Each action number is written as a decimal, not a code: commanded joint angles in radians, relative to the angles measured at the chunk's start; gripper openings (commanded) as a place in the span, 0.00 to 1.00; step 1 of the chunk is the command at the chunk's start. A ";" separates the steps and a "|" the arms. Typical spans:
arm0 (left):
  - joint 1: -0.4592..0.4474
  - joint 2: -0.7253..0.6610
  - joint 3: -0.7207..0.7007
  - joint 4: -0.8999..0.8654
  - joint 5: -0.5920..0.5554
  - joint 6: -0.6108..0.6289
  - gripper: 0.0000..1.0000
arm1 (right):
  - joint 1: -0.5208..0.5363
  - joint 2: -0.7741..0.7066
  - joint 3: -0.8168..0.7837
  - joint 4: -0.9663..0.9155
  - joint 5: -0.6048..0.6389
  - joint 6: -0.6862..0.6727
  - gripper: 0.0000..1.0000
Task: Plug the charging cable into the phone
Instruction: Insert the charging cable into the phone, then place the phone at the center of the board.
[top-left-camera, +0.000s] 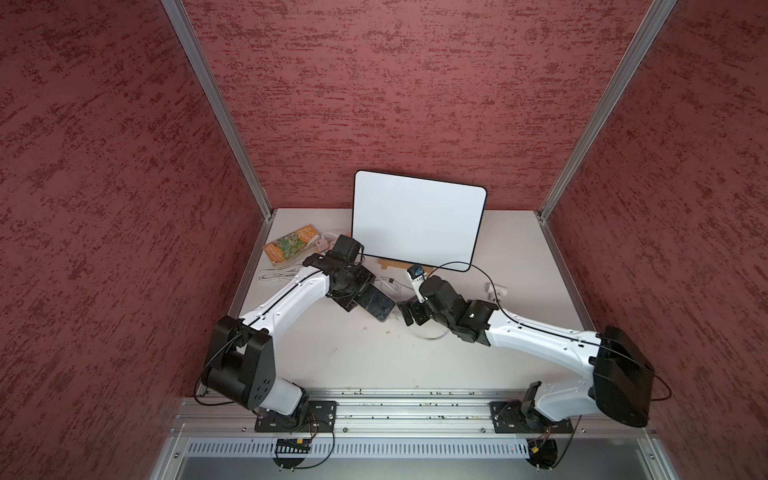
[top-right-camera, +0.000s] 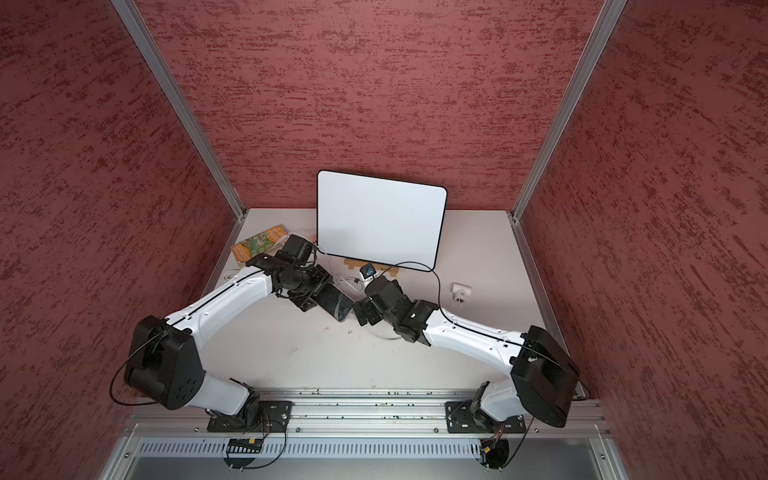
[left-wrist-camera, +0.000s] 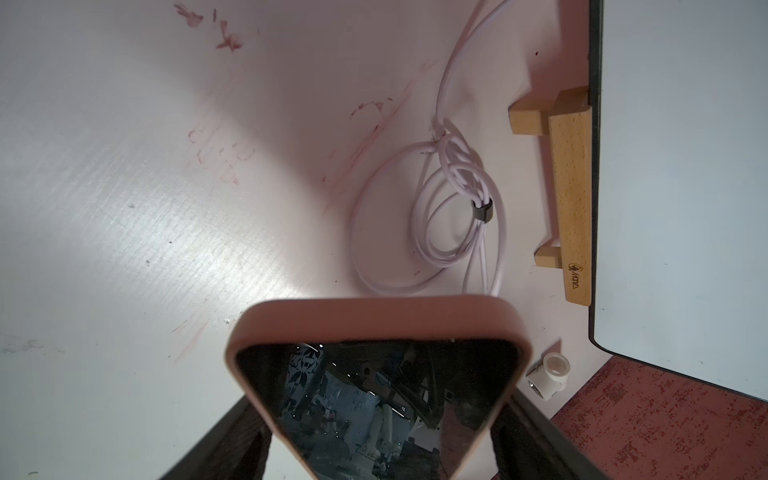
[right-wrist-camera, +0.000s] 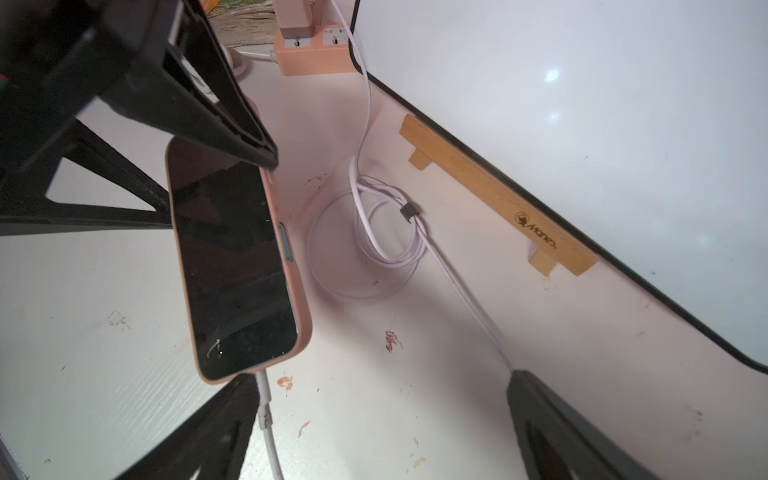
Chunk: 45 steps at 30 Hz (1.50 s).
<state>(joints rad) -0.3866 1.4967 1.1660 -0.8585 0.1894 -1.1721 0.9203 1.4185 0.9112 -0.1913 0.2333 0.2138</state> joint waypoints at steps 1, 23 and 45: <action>0.016 0.049 0.084 -0.107 0.009 0.052 0.00 | -0.022 -0.023 -0.015 -0.013 0.017 0.040 0.99; 0.129 0.194 0.139 -0.231 -0.023 0.165 0.00 | -0.061 0.008 -0.019 -0.016 -0.015 0.062 0.98; 0.189 0.439 0.288 -0.270 -0.092 0.323 0.00 | -0.061 -0.006 -0.033 -0.014 -0.008 0.063 0.99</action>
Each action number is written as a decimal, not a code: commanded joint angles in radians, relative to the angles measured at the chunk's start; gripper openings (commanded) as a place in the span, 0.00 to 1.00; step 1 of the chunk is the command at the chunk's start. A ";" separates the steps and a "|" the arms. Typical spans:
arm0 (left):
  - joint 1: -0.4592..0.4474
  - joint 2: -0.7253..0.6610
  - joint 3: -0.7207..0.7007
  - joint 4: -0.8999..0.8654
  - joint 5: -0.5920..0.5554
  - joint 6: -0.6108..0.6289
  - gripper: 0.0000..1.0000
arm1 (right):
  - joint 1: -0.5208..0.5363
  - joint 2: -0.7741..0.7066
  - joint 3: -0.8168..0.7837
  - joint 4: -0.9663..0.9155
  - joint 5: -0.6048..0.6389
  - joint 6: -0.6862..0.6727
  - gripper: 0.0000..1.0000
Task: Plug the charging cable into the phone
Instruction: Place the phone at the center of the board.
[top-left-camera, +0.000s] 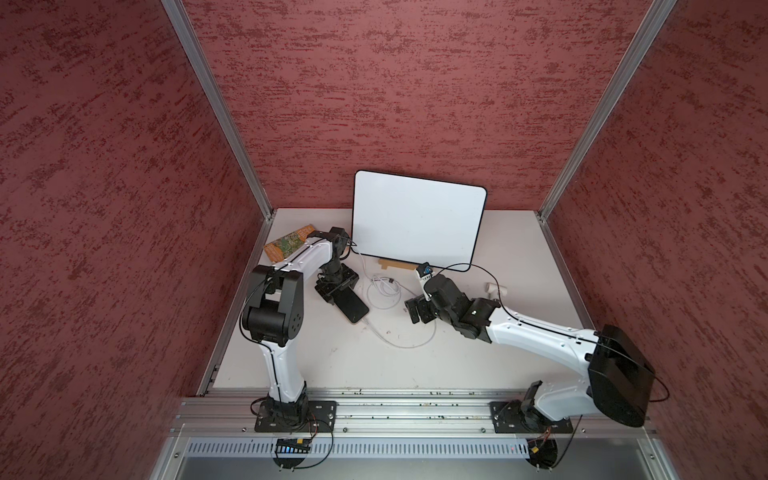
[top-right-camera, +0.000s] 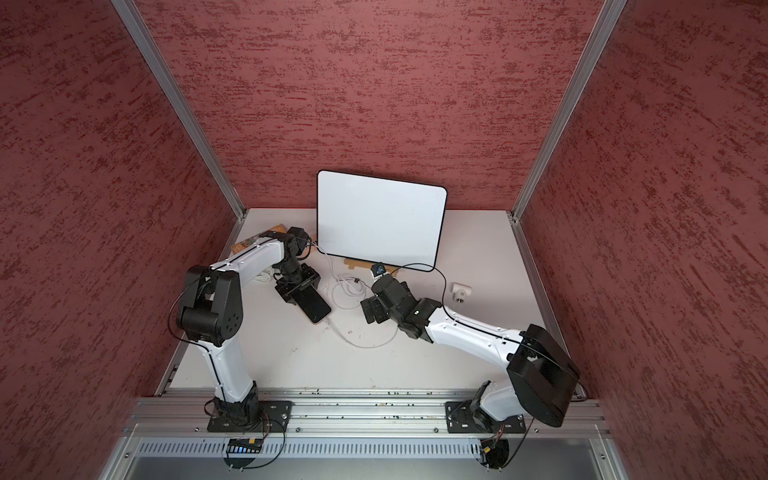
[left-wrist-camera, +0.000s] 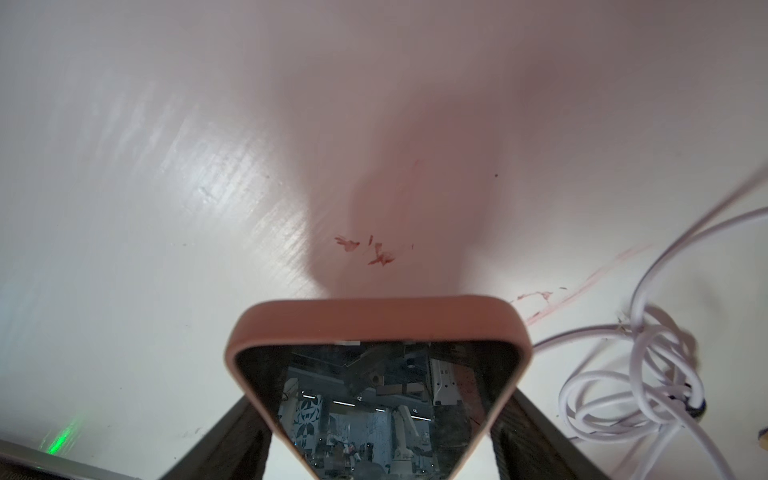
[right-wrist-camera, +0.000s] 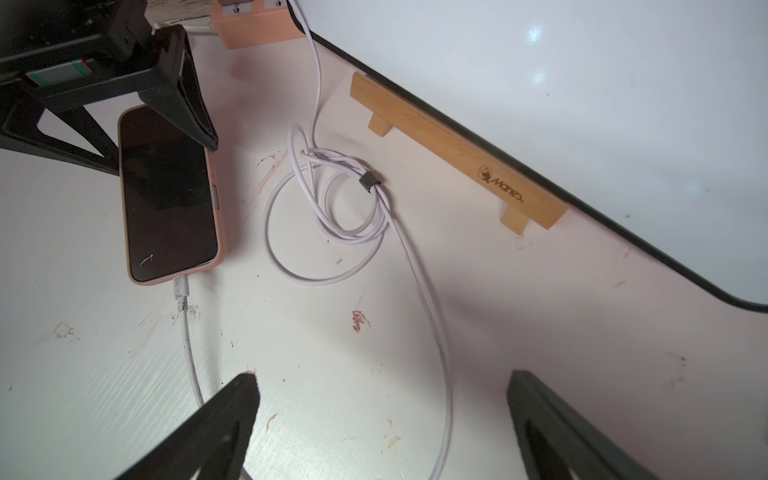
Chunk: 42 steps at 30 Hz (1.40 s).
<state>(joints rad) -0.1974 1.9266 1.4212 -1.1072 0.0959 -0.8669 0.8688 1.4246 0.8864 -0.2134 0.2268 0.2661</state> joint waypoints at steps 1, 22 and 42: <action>-0.002 0.020 0.033 -0.017 0.008 0.015 0.00 | -0.009 -0.012 -0.012 0.009 0.001 0.010 0.98; -0.067 0.137 0.062 0.018 0.046 -0.077 0.00 | -0.015 -0.025 -0.084 0.053 0.034 -0.006 0.98; -0.079 0.144 0.041 0.045 0.070 -0.088 0.00 | -0.028 -0.053 -0.109 0.059 0.029 0.007 0.99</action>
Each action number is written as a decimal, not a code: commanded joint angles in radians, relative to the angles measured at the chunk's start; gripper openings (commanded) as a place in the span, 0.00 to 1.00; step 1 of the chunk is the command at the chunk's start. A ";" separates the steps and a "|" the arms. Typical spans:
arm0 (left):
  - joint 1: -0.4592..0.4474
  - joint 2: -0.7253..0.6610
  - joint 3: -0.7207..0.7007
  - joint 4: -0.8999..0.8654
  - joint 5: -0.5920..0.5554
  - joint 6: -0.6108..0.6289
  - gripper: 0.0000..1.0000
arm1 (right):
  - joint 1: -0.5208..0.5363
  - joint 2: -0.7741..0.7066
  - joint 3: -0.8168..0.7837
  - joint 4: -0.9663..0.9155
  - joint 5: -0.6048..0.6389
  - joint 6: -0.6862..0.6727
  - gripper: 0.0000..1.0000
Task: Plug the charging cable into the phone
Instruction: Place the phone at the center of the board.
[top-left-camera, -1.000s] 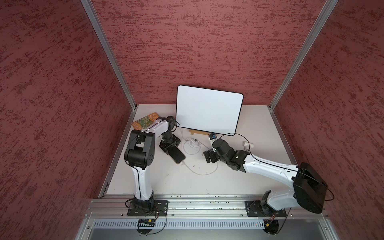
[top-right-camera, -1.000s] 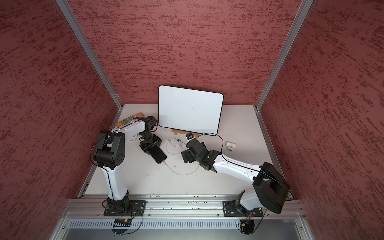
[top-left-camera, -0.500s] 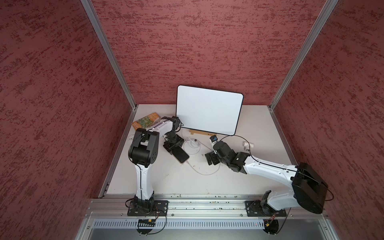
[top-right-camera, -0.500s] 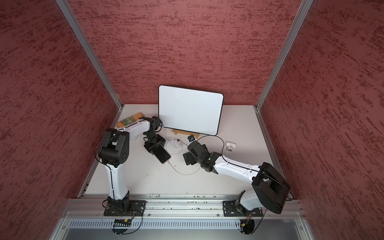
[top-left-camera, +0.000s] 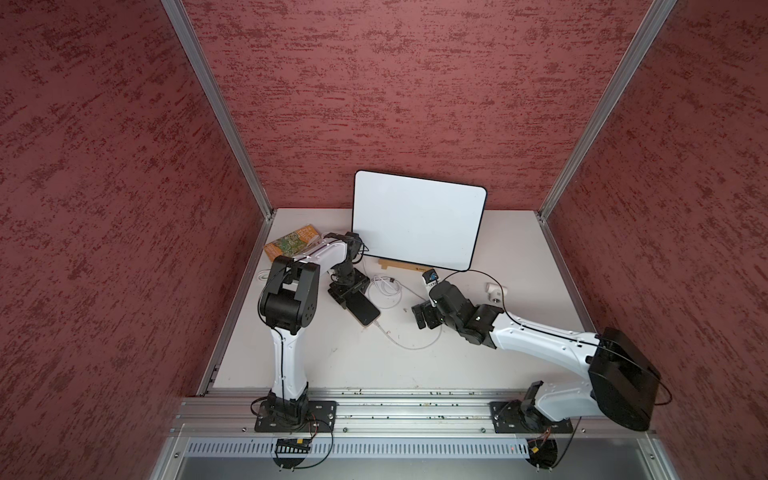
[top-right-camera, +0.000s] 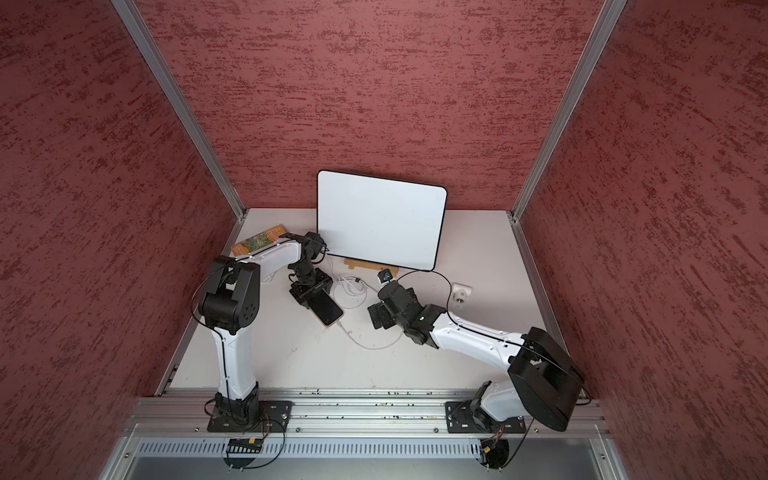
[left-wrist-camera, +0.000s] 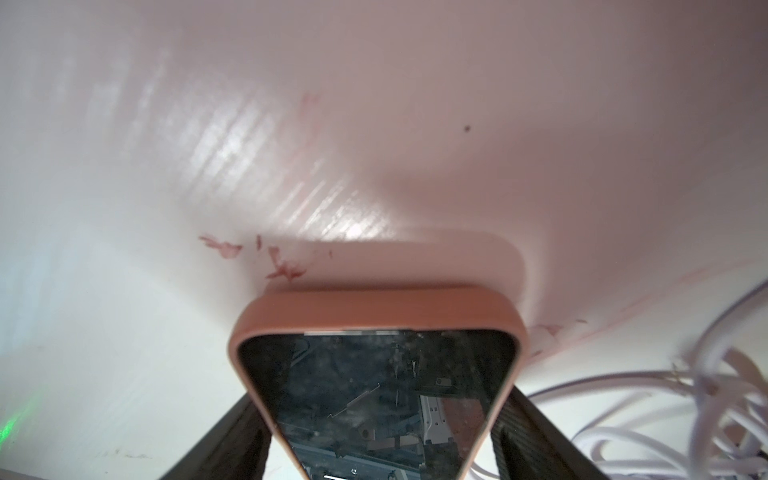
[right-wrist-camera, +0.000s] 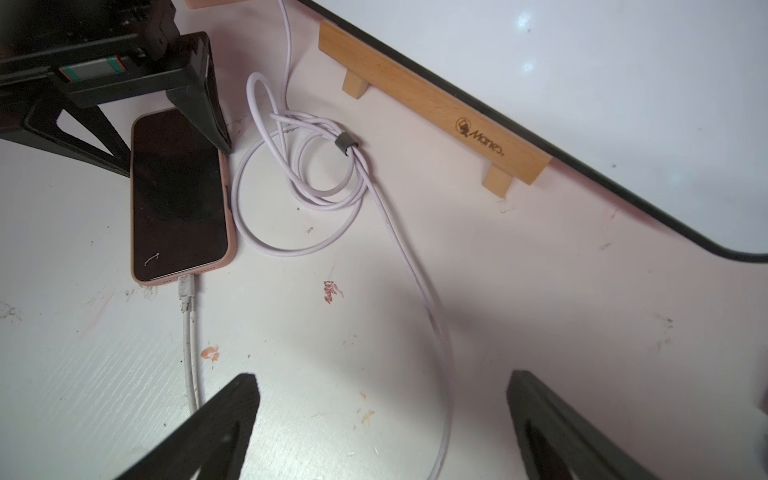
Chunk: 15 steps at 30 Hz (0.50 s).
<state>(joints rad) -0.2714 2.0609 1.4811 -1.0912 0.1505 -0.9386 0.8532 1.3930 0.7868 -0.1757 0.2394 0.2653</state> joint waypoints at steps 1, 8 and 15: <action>-0.006 0.008 -0.024 0.031 0.017 -0.014 0.00 | -0.013 -0.022 -0.009 0.020 0.017 0.008 0.98; 0.000 -0.035 -0.101 0.065 0.023 -0.018 0.00 | -0.013 -0.015 -0.006 0.025 0.013 0.010 0.99; 0.014 -0.045 -0.138 0.084 0.030 -0.019 0.00 | -0.013 0.003 -0.004 0.036 0.005 0.017 0.99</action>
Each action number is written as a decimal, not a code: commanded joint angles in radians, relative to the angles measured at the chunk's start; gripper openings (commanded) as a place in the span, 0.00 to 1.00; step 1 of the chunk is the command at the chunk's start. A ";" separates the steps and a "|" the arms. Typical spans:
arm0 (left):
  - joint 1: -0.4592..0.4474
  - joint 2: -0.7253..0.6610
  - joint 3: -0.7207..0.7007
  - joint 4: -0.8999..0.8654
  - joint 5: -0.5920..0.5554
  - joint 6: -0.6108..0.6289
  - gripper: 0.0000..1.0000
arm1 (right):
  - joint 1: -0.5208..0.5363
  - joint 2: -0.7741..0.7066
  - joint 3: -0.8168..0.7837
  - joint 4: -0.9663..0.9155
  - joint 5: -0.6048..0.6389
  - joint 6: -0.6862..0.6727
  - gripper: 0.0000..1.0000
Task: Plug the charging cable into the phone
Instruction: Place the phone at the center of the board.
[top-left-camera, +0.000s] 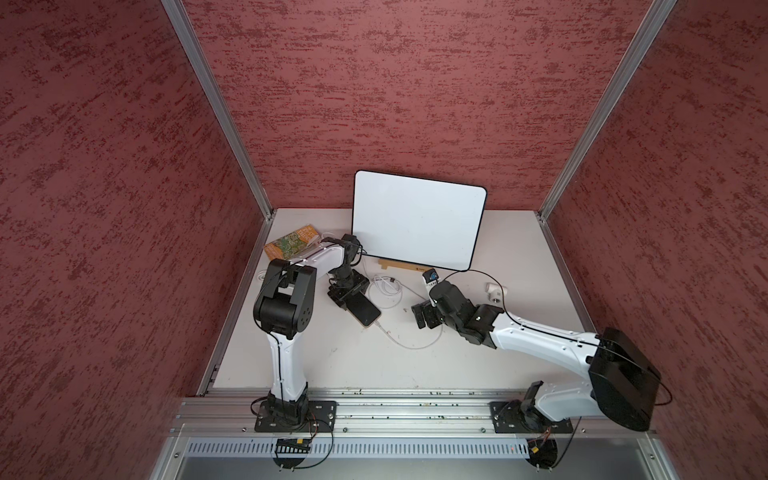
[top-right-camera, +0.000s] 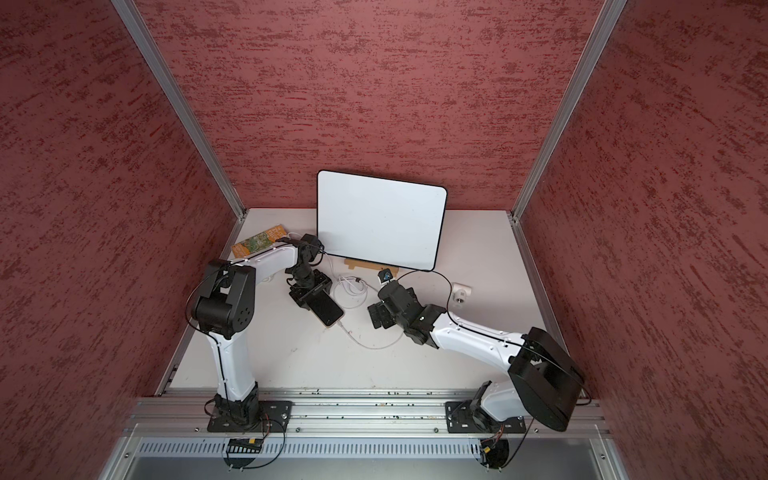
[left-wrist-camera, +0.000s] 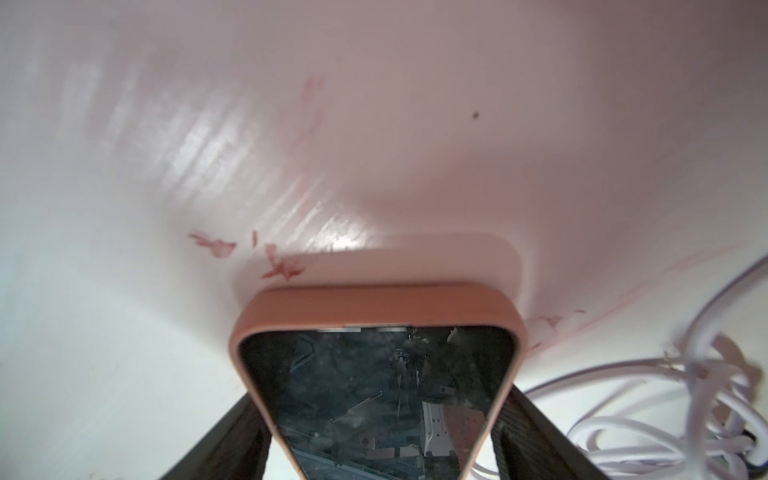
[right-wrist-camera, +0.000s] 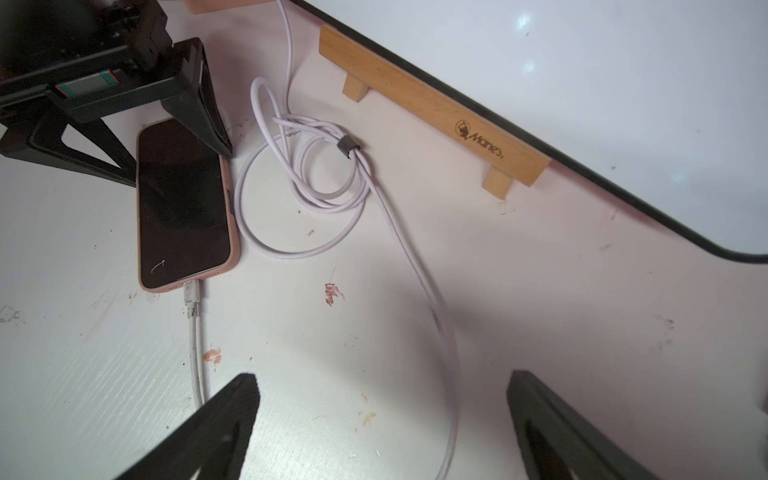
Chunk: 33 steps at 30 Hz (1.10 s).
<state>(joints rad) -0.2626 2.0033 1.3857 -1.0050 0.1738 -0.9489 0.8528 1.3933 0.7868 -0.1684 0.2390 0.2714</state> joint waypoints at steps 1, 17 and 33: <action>0.008 0.011 -0.047 -0.003 0.005 -0.010 0.00 | -0.012 0.003 -0.002 0.029 0.005 0.011 0.99; 0.036 -0.022 -0.115 0.042 0.025 -0.017 0.01 | -0.015 0.016 0.014 0.028 0.004 0.010 0.99; 0.046 -0.113 -0.217 0.148 0.024 -0.029 0.44 | -0.018 0.018 0.018 0.024 -0.004 0.015 0.99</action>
<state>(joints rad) -0.2234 1.8908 1.2209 -0.9337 0.2264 -0.9756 0.8478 1.4097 0.7868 -0.1604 0.2379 0.2749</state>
